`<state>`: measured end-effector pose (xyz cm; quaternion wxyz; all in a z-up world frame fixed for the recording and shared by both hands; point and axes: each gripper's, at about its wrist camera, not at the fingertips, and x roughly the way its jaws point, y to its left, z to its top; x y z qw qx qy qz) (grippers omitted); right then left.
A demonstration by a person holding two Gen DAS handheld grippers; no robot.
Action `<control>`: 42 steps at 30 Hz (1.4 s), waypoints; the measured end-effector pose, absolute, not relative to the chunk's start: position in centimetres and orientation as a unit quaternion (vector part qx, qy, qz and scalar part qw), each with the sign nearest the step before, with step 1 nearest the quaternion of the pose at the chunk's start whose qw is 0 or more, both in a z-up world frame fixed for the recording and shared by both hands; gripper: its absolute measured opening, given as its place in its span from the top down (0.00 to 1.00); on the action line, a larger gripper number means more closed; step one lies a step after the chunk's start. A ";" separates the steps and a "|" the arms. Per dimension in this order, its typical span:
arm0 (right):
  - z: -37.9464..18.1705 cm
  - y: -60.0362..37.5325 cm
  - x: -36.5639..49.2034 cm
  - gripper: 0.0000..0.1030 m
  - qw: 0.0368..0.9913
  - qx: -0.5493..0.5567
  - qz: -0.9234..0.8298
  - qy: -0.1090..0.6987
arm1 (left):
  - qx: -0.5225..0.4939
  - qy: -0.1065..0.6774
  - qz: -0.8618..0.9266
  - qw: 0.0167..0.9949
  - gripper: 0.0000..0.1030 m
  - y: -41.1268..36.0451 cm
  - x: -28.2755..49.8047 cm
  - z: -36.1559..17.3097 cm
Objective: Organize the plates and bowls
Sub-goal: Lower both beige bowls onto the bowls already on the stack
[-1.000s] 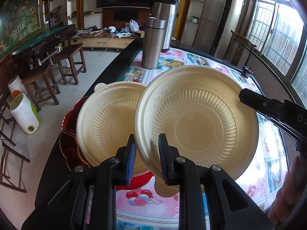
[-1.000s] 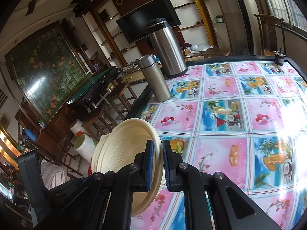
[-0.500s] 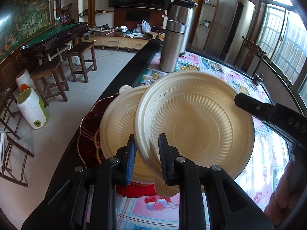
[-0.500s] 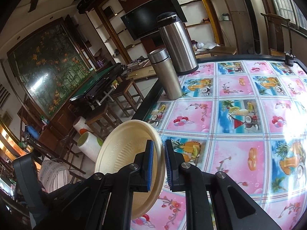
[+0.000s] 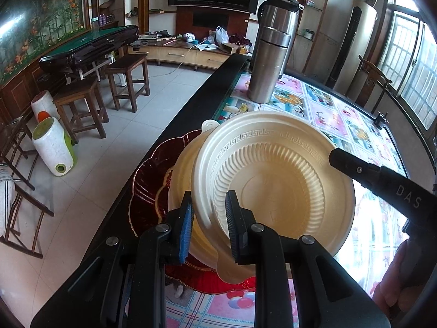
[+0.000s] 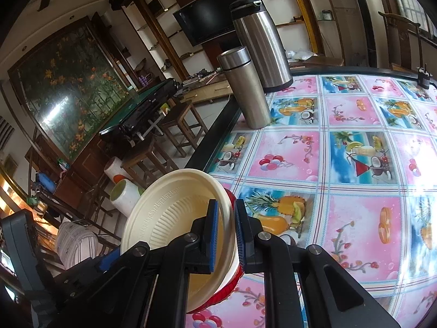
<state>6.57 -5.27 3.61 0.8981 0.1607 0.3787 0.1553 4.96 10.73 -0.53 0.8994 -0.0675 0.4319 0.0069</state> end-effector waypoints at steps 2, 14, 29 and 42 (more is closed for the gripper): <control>3.3 -5.1 6.8 0.86 0.897 0.160 0.155 0.383 | -0.067 0.431 0.006 0.900 0.81 10.8 5.0 -0.5; 2.9 -4.9 7.1 0.86 0.897 0.165 0.156 0.379 | -0.081 0.423 0.007 0.902 0.81 11.6 5.2 0.0; 1.6 -4.2 7.6 0.87 0.885 0.175 0.176 0.393 | -0.104 0.402 0.009 0.910 0.81 13.6 4.2 2.0; 0.5 -3.9 7.4 0.87 0.881 0.173 0.177 0.403 | -0.042 0.412 0.037 0.909 0.81 11.8 4.4 0.3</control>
